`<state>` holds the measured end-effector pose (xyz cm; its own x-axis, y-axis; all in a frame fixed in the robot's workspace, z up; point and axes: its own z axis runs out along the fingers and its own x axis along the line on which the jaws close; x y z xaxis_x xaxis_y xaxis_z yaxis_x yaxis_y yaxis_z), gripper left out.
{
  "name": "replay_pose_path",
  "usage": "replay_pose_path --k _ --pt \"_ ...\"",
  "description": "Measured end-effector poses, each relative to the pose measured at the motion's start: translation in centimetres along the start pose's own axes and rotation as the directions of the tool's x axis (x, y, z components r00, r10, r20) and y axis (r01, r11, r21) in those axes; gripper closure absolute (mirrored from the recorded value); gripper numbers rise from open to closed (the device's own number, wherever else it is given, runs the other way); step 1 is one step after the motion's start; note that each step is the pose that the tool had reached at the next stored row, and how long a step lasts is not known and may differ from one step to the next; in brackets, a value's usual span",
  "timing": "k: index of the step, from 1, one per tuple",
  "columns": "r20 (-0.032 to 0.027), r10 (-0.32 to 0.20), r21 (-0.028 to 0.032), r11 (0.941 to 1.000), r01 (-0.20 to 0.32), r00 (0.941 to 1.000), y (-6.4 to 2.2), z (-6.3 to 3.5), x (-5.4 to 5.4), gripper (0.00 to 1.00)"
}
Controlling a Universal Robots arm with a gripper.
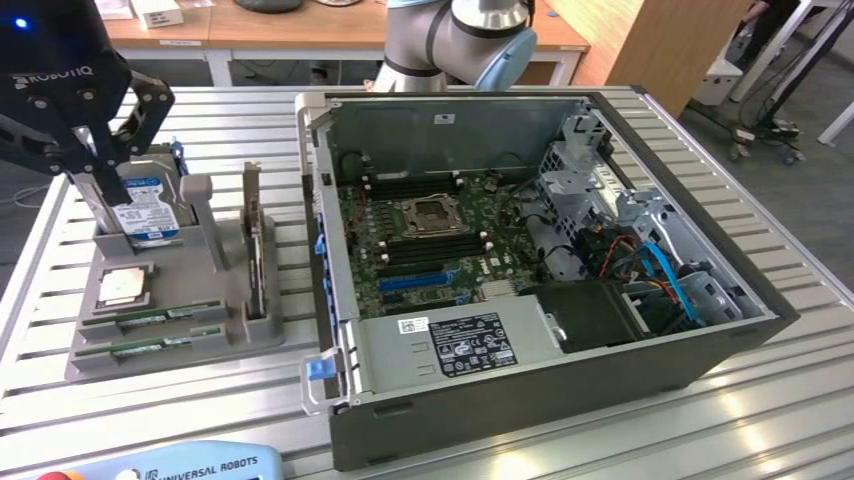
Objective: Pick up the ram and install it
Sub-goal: 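Pick up the ram and move it above insertion slot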
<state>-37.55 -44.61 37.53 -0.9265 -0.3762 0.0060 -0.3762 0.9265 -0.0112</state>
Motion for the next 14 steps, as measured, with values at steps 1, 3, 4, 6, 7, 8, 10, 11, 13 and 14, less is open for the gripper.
replay_pose_path --k 1,3,4,6,7,8,10,11,13,14 --pt "-0.0004 -0.016 0.0016 0.9999 0.016 0.9999 0.00 0.00 0.00 0.90" --pt "-0.0012 -0.048 0.0045 0.9988 0.048 0.9989 0.01 0.00 0.00 0.90" --pt "-0.0015 -0.064 0.0056 0.9979 0.064 0.9980 0.00 0.00 0.00 0.90" --pt "-0.0022 -0.095 0.0077 0.9954 0.095 0.9954 0.01 0.00 0.00 0.90" --pt "-0.0025 -0.111 0.0088 0.9937 0.111 0.9938 0.01 0.01 0.00 0.90" --pt "-0.0030 -0.127 0.0100 0.9919 0.127 0.9919 0.01 0.01 0.00 0.90" --pt "-0.0042 -0.160 0.0130 0.9870 0.160 0.9870 0.01 0.01 0.00 0.90" --pt "-0.0048 -0.176 0.0145 0.9842 0.176 0.9843 0.01 0.01 0.00 0.90" --pt "-0.0065 -0.208 0.0176 0.9780 0.208 0.9782 0.01 0.01 0.00 0.90" --pt "-0.0073 -0.223 0.0192 0.9745 0.223 0.9747 0.01 0.01 0.00 0.90"
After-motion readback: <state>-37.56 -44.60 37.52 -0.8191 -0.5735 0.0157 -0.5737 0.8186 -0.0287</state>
